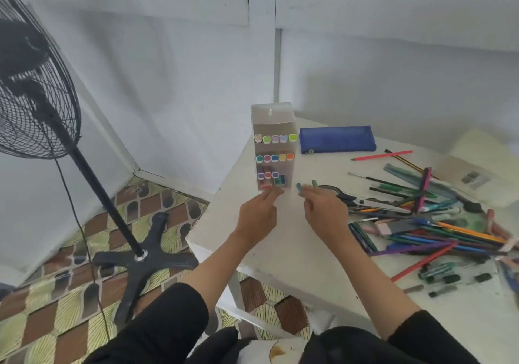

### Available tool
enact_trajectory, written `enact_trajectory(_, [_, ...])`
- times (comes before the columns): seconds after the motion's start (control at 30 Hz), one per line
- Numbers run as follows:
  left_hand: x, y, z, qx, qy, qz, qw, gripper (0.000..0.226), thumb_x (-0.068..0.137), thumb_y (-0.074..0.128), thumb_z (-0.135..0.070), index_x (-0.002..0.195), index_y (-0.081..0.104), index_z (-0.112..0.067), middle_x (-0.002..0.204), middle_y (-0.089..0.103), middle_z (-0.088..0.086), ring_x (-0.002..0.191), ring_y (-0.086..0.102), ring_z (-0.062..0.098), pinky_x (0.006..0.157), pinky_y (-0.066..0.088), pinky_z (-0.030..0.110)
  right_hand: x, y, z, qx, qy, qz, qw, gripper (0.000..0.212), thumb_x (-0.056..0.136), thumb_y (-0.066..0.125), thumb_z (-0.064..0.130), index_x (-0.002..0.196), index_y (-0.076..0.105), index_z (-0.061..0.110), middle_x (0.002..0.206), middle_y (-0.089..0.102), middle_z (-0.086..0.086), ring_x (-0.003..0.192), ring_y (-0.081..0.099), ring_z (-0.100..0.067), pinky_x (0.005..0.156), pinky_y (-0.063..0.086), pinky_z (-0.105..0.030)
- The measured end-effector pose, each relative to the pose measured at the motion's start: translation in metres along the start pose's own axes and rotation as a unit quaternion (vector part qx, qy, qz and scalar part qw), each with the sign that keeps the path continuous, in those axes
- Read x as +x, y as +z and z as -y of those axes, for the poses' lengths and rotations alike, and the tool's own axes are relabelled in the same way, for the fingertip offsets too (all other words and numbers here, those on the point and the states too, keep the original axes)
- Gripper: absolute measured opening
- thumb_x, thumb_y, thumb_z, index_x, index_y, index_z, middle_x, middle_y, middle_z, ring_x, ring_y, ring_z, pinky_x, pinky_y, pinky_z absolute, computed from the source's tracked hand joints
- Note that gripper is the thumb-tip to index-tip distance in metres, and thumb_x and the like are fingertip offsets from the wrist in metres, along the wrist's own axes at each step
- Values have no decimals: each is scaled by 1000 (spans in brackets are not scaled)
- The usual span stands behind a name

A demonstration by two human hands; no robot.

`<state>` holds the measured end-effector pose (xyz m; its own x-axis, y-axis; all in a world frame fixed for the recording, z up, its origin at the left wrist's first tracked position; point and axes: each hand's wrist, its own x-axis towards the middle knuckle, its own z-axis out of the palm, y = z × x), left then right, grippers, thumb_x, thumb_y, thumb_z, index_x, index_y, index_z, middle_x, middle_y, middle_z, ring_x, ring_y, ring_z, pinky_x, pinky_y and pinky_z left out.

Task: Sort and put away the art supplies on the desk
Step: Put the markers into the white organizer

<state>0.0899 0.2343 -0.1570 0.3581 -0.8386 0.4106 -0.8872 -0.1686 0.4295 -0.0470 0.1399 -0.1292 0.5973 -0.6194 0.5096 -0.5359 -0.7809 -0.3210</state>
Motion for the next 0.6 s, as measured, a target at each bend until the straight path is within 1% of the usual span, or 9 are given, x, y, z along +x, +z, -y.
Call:
enact_trajectory(0.07, [-1,5,-12,-38,-20,-18,999,35,82,55,4,112,66,-11,116,68,5,91,67,27,74,58,35,-7,-13,-8,51,88,-31,994,21,75,65,-3,85,76,11,93,74,-2,77,69,-21,61,48,-21])
enact_trajectory(0.1, [0,7,-19,-60,-26,-31,997,34,81,54,4,108,68,-11,112,69,4,93,67,25,76,56,32,-10,-20,-13,66,124,-42,989,21,78,63,-3,87,76,10,93,74,-3,76,68,-22,62,45,-20])
enact_trajectory(0.17, [2,12,-39,-109,-36,-42,993,31,81,52,5,100,70,-11,102,71,1,90,66,18,78,53,27,-17,-36,-24,74,188,-53,978,22,83,58,-2,90,75,10,90,73,-4,70,65,-21,60,40,-19])
enact_trajectory(0.23, [5,19,-62,-162,-39,-28,986,28,82,50,4,94,70,-11,94,72,0,85,65,14,79,52,25,-24,-50,-39,76,240,-69,965,23,85,56,1,90,75,13,87,73,-3,62,57,-16,52,36,-21])
enact_trajectory(0.33, [14,35,-99,-214,-21,6,977,26,81,49,2,89,71,-10,89,72,0,84,65,14,78,52,24,-33,-75,-68,69,287,-98,950,24,85,56,2,86,75,16,79,71,-1,59,53,-13,52,36,-22])
enact_trajectory(0.4, [25,47,-128,-242,-15,26,970,27,80,49,2,88,71,-11,89,71,-1,85,63,14,79,51,26,-40,-97,-92,69,314,-111,940,24,86,55,3,88,75,17,70,66,2,54,49,-10,48,34,-22])
enact_trajectory(0.5, [44,64,-171,-247,-1,49,968,29,79,49,4,88,72,-12,90,70,0,87,59,14,76,47,26,-48,-130,-128,59,340,-118,931,24,87,55,3,88,74,17,59,58,6,47,44,-8,44,30,-22])
enact_trajectory(0.57, [61,76,-201,-238,2,77,968,31,81,49,4,91,72,-15,96,69,0,93,57,14,81,46,25,-53,-153,-156,65,365,-110,922,24,87,54,2,88,74,16,54,52,7,44,41,-7,43,30,-21])
enact_trajectory(0.6, [71,82,-219,-236,2,96,967,31,82,50,4,93,71,-16,100,67,0,96,55,13,85,45,25,-56,-165,-173,72,375,-102,918,24,88,54,2,88,73,16,56,54,4,44,41,-7,44,30,-19])
